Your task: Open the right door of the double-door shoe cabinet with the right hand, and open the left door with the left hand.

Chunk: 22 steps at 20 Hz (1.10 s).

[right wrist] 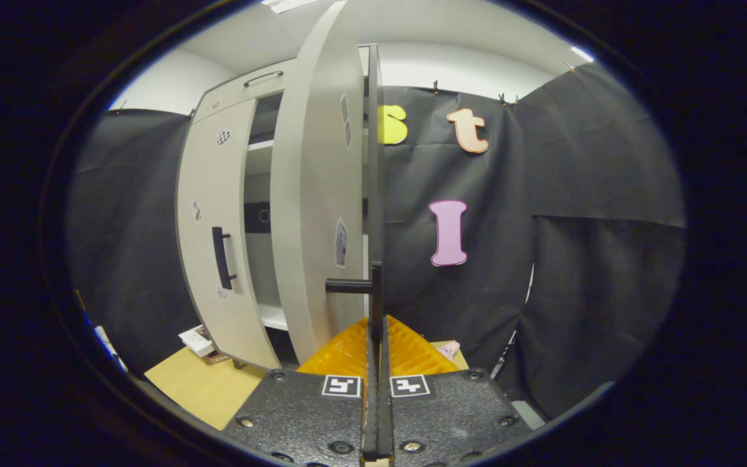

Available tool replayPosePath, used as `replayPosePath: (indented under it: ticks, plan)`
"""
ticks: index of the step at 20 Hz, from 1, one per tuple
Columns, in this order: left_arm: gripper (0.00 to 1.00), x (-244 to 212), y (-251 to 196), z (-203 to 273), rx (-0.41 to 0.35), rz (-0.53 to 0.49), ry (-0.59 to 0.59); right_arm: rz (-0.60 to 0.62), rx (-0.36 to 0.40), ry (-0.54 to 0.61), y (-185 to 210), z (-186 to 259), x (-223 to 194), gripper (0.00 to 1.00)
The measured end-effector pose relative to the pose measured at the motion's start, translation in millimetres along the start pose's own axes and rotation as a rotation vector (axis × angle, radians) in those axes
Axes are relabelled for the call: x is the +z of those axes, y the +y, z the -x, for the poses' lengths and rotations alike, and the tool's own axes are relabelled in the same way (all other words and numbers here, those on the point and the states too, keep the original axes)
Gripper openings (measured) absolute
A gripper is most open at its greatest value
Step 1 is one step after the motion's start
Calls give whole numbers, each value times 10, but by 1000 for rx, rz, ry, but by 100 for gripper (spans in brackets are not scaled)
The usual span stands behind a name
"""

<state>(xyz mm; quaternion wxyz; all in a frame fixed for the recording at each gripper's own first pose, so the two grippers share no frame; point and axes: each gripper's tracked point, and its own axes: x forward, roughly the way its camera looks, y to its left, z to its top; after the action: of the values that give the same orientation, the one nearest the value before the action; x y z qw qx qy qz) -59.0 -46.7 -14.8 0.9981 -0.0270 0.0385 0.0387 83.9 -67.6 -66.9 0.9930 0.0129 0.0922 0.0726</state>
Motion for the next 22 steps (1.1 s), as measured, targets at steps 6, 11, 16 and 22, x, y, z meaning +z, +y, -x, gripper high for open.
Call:
replayPosePath:
  ticks: [6,11,16,22]
  plan:
    - [95,-8,93,-121,-22,-1,3,9,-35,18,-41,44,4,5]
    - [95,-16,227,-275,-39,0,2,25,-136,-7,-227,335,138,53]
    - [96,-21,346,-452,-69,7,1,53,-233,-85,-288,783,403,100]
    - [96,-70,408,-631,-114,-4,3,16,-182,-101,145,1101,377,100]
